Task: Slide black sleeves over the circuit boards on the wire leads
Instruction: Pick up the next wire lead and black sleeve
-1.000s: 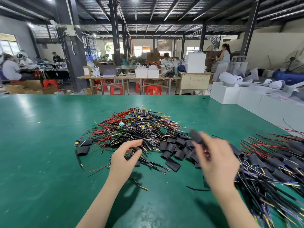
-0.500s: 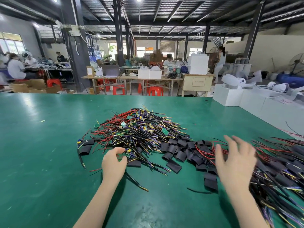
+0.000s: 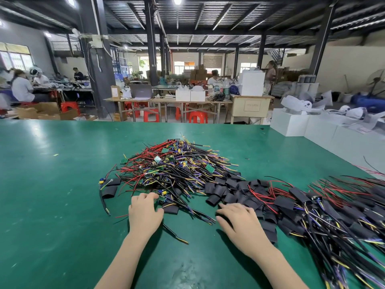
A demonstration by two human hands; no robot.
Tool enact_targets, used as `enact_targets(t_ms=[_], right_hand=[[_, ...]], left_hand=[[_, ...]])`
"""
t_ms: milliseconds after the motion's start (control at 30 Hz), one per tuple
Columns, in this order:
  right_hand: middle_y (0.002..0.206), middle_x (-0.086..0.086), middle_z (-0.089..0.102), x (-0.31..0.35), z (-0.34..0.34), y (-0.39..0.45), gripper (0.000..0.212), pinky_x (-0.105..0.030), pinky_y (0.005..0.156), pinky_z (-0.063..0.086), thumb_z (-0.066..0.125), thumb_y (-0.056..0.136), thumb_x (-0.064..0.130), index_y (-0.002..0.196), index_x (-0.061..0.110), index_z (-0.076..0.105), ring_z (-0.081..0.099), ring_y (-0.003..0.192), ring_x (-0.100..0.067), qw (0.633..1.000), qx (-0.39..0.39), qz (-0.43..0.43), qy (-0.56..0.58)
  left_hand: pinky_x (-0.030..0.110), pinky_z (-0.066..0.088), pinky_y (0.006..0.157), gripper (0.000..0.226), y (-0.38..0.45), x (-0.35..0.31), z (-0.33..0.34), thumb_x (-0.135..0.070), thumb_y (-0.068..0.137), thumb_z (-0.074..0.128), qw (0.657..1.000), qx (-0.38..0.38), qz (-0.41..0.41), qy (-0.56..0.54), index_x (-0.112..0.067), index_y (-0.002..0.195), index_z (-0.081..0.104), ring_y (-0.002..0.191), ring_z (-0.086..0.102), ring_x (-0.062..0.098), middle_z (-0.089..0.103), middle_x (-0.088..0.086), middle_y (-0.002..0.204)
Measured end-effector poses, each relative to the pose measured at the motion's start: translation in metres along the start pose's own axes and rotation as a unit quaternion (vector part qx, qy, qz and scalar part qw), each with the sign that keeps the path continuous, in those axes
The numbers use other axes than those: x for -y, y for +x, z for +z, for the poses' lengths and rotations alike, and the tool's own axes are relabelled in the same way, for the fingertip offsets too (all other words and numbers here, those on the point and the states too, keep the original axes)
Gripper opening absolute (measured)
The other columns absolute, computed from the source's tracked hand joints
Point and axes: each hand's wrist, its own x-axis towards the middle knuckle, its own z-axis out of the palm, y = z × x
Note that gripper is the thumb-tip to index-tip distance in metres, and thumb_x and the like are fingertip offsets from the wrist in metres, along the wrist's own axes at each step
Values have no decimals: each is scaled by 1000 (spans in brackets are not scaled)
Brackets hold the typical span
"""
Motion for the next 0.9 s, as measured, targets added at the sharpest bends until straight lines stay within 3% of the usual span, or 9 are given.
enact_targets(t_ms=[100,267,467,600,733,900], right_hand=[[114,19,60,-6,-3,0,26,-26,92,29,41,96,44,111,34,61,44,118,-6,999,-22,17,-21],[111,19,61,-11,-4,-1,24,-25,87,32,52,92,42,110,35,64,46,115,-9,999,-28,26,-1],[106,16,62,-13,-9,-1,23,-27,86,36,56,90,47,101,34,71,51,106,-10,999,-12,47,18],[95,13,64,-12,-12,-1,26,-25,85,39,60,85,51,95,29,71,56,97,-9,999,-5,36,25],[92,10,63,-8,-13,0,29,-26,83,40,64,81,53,91,27,69,55,92,-11,999,3,39,29],[100,11,63,-7,-13,0,25,-25,86,38,59,84,47,99,27,64,54,100,-11,999,-3,46,18]], left_hand=[[34,32,97,39,1,1,2,-26,89,56,1000,-13,22,6,-28,128,55,122,40,23,55,-2,129],[30,35,91,29,3,4,6,-31,95,53,995,-31,97,5,-28,124,54,115,45,18,57,-8,125],[29,35,89,34,8,11,8,-44,96,51,993,-14,108,45,-33,128,52,114,44,18,52,-5,119],[30,34,80,20,6,11,7,-39,92,58,990,-28,135,22,-29,109,54,106,47,21,54,-6,104],[31,36,82,17,6,11,6,-33,89,64,986,-51,155,32,-23,101,58,105,45,23,51,-3,107],[30,38,88,30,5,8,10,-30,95,55,980,-20,198,22,-24,124,56,110,46,21,54,-3,120]])
